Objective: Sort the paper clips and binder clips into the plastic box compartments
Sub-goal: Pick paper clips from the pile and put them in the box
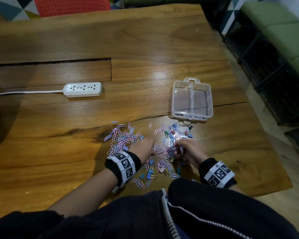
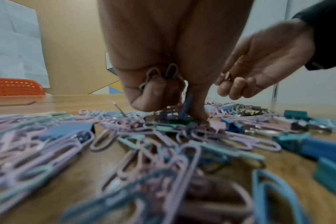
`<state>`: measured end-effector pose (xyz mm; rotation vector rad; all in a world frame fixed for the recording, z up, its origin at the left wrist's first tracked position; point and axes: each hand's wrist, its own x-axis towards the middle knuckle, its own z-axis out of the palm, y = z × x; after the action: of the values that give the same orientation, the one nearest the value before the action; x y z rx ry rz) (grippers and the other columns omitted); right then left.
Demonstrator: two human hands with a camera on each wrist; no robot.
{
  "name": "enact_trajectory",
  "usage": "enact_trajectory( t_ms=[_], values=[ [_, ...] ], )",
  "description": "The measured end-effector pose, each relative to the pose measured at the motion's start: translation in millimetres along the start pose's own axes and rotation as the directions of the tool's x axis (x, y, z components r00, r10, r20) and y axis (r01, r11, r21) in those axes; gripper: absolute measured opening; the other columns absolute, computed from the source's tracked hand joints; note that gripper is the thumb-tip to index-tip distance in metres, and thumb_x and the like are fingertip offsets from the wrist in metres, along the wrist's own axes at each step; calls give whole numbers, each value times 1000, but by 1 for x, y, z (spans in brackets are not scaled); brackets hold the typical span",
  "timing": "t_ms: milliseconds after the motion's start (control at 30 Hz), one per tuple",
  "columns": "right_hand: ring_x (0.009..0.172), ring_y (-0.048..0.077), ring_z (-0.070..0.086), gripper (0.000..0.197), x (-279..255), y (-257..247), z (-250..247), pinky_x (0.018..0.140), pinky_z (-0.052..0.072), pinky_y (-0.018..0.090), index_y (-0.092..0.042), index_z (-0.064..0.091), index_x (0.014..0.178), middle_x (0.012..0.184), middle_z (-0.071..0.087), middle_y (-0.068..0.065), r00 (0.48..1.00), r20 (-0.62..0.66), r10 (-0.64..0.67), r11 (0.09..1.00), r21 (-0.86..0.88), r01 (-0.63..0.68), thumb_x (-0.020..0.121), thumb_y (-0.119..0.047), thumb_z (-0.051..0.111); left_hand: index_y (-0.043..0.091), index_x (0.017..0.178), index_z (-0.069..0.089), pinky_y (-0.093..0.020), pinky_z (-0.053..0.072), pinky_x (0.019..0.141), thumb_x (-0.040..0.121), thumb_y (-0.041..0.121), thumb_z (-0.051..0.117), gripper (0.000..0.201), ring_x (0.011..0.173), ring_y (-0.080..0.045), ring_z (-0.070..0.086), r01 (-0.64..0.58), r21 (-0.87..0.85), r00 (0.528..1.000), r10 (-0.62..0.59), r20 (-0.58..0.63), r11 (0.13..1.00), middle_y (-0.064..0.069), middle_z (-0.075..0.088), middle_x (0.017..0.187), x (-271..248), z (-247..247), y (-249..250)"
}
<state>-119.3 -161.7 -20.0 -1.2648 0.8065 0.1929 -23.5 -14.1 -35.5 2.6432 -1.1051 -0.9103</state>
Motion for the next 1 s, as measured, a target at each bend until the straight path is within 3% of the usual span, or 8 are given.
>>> enact_trajectory(
  t_ms=[133,233,400,533,633,800,900,1000],
  values=[
    [57,12,47,20,6,5,3,55,43,19,-15,46,69,67,51,2,994,-58,-97,970,-228,81,85,-14,57,8,104,51,-32,45,83,91,36,50,31,94,-21,54,16,-106,1000,-14,16,994,-8,56,106,-1,-5,-4],
    [78,16,51,14,8,9,7,68,45,25,-16,46,81,86,52,4,978,-59,-203,844,-516,144,84,-14,60,15,83,49,-26,46,67,92,31,48,19,72,-13,49,50,-424,997,-23,69,904,2,51,80,-2,-10,-10],
    [113,15,34,48,8,19,18,97,35,31,-17,48,114,117,39,3,957,99,-272,378,-904,201,76,-39,66,19,80,45,-14,33,44,97,31,38,22,53,-8,36,204,-795,971,-13,240,571,4,41,66,-3,-18,-20],
    [113,18,35,42,13,19,22,96,33,28,-13,49,114,120,42,5,949,171,-263,325,-911,254,79,-30,65,13,70,39,-15,31,36,93,14,34,24,46,-8,35,237,-969,971,-20,237,68,0,38,65,-2,-19,-19],
    [110,19,39,26,17,20,23,90,32,24,-8,53,106,115,47,6,936,206,-286,314,-902,294,85,-23,58,12,65,39,-13,34,35,86,8,31,23,41,-10,42,191,-980,981,-11,192,-57,-6,48,65,0,-16,-19],
    [99,15,44,3,23,21,20,85,34,20,-12,53,90,104,53,5,925,218,-311,305,-899,315,89,-13,51,13,67,48,-12,32,34,91,15,33,28,37,-7,45,203,-973,979,-2,204,108,1,59,57,7,-20,-8],
    [80,14,49,10,20,12,17,72,42,23,-13,51,78,86,54,2,939,91,-331,552,-788,271,87,-11,54,15,72,50,-15,29,32,96,20,37,28,32,-2,40,196,-905,980,-65,186,377,2,52,60,19,-24,3],
    [74,10,52,16,10,4,6,63,44,19,-16,50,73,80,55,-5,963,-26,-269,836,-502,220,88,-13,53,8,96,55,-21,36,51,98,16,32,25,57,-9,45,177,-784,983,-141,115,595,-1,53,79,34,-24,11]
  ],
)
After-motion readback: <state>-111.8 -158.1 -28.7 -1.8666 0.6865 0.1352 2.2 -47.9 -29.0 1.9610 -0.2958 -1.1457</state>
